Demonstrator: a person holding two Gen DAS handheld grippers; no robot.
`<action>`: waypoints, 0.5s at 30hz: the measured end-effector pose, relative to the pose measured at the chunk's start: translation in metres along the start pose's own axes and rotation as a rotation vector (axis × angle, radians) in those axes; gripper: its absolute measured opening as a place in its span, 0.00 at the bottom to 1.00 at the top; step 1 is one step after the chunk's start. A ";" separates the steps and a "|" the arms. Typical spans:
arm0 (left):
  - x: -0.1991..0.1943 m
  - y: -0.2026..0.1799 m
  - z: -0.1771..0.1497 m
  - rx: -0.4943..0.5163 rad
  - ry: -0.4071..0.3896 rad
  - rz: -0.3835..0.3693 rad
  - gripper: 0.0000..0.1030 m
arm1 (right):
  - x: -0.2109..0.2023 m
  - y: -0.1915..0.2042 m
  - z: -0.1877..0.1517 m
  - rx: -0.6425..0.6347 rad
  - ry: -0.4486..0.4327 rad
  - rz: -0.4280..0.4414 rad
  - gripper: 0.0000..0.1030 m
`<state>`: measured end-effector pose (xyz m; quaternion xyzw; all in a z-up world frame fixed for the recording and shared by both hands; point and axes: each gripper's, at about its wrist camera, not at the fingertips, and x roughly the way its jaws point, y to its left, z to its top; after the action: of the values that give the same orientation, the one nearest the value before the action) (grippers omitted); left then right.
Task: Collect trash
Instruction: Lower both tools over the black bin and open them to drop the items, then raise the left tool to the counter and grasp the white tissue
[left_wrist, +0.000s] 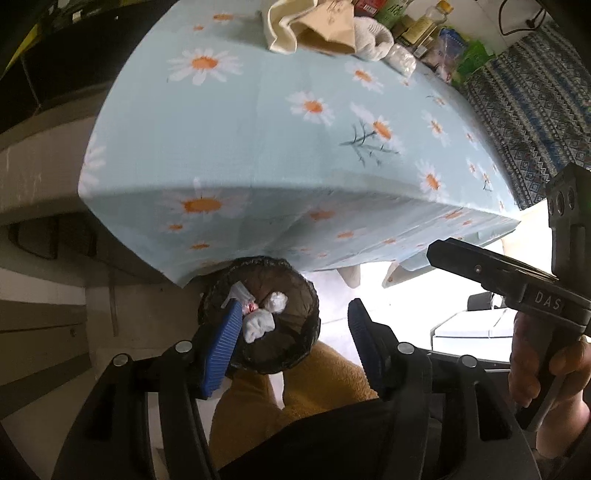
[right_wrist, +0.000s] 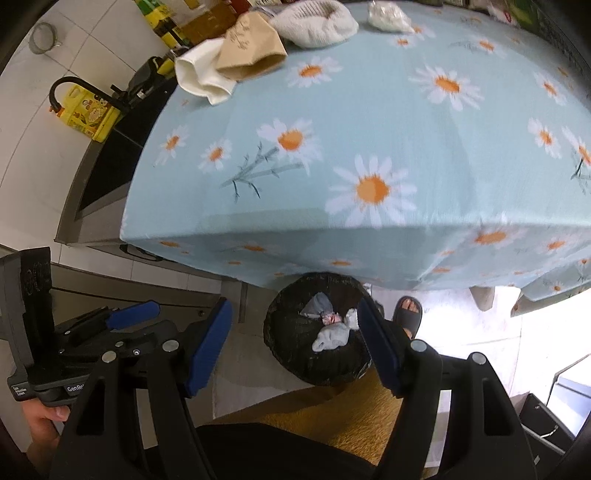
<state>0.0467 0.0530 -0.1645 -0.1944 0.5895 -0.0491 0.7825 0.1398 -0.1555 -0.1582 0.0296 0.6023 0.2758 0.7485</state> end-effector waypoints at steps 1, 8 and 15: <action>-0.003 -0.001 0.002 0.003 -0.007 -0.001 0.56 | -0.002 0.001 0.002 -0.001 -0.005 0.002 0.68; -0.021 -0.011 0.024 0.048 -0.052 0.018 0.63 | -0.016 0.008 0.022 -0.020 -0.043 -0.003 0.68; -0.034 -0.018 0.058 0.075 -0.107 0.041 0.69 | -0.035 0.005 0.043 -0.030 -0.096 0.002 0.75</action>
<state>0.0942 0.0613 -0.1141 -0.1552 0.5486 -0.0449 0.8203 0.1729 -0.1545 -0.1136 0.0321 0.5614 0.2841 0.7766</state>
